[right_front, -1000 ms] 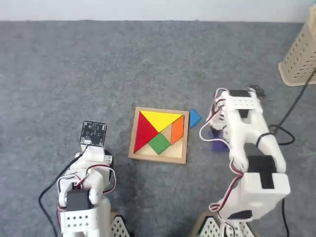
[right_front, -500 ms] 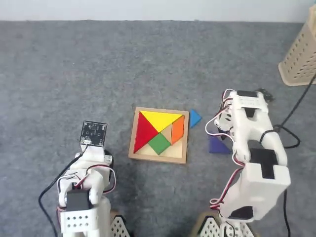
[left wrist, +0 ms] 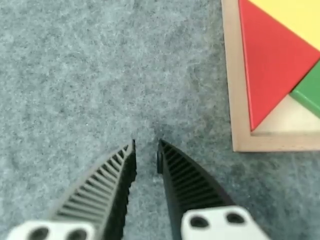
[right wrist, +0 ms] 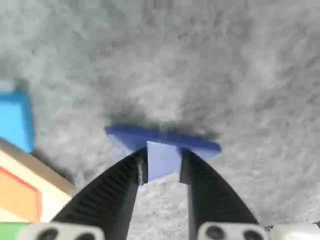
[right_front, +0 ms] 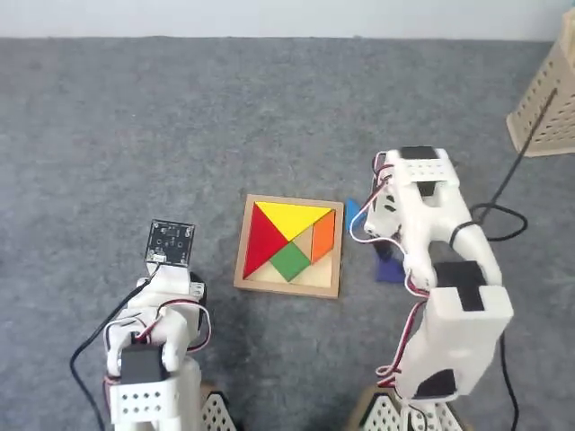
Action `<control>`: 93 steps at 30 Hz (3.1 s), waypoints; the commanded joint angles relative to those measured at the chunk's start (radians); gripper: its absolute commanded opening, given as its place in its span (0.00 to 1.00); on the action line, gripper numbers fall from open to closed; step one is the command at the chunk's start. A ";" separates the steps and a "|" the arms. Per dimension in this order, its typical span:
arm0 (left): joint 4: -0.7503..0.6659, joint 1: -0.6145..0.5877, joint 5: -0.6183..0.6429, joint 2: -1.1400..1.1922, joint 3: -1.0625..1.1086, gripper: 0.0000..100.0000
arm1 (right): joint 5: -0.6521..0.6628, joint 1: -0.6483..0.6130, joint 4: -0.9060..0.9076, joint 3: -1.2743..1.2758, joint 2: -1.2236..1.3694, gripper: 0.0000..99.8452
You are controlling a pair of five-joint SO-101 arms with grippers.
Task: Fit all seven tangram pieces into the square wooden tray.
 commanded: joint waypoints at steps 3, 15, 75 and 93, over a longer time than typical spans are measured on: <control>0.000 0.003 0.008 -0.021 -0.010 0.07 | 0.023 0.008 0.031 -0.057 0.064 0.17; 0.000 0.003 0.008 -0.021 -0.010 0.07 | 0.021 0.082 0.051 -0.081 0.131 0.15; 0.000 0.002 0.008 -0.021 -0.010 0.07 | 0.440 0.202 -0.182 0.064 -0.044 0.01; 0.000 0.002 0.008 -0.021 -0.010 0.07 | 0.273 0.076 0.076 -0.232 -0.022 0.17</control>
